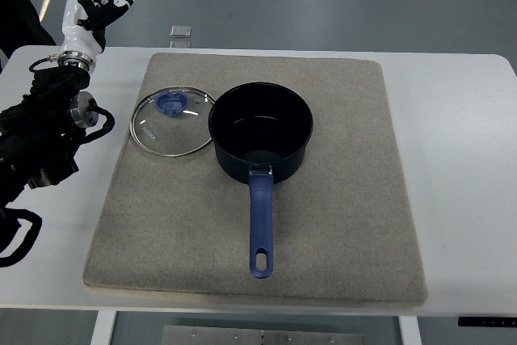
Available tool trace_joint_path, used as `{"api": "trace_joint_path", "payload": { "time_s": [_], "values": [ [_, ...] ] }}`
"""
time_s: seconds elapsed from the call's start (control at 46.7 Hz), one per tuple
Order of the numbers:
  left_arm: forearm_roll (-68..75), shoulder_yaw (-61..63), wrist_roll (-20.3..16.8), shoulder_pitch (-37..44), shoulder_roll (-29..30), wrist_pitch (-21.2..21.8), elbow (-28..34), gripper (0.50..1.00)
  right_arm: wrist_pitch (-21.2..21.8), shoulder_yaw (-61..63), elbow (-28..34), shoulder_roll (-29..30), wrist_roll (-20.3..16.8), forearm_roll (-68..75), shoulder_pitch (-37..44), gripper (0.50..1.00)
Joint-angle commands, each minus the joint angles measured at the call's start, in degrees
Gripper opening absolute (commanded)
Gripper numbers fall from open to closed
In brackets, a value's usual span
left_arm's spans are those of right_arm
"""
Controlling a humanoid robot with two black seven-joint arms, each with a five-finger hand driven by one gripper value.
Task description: Open pot lid and place left with left hand
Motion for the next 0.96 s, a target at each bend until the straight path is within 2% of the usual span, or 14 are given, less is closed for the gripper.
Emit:
{"api": "trace_joint_path", "payload": {
  "time_s": [0.0, 0.578, 0.942],
  "values": [
    [0.08, 0.18, 0.0, 0.27, -0.69, -0.22, 0.06, 0.977, 0.0, 0.0, 0.0, 0.0, 0.0, -0.07, -0.04, 0.915],
    [0.08, 0.53, 0.0, 0.27, -5.0, -0.13, 0.24, 0.979, 0.0, 0.0, 0.0, 0.0, 0.0, 0.02, -0.04, 0.915],
    [0.0, 0.09, 0.0, 0.44, -5.35, -0.13, 0.06, 0.981, 0.0, 0.44, 0.09, 0.0, 0.0, 0.11, -0.04, 0.915]
  ]
}}
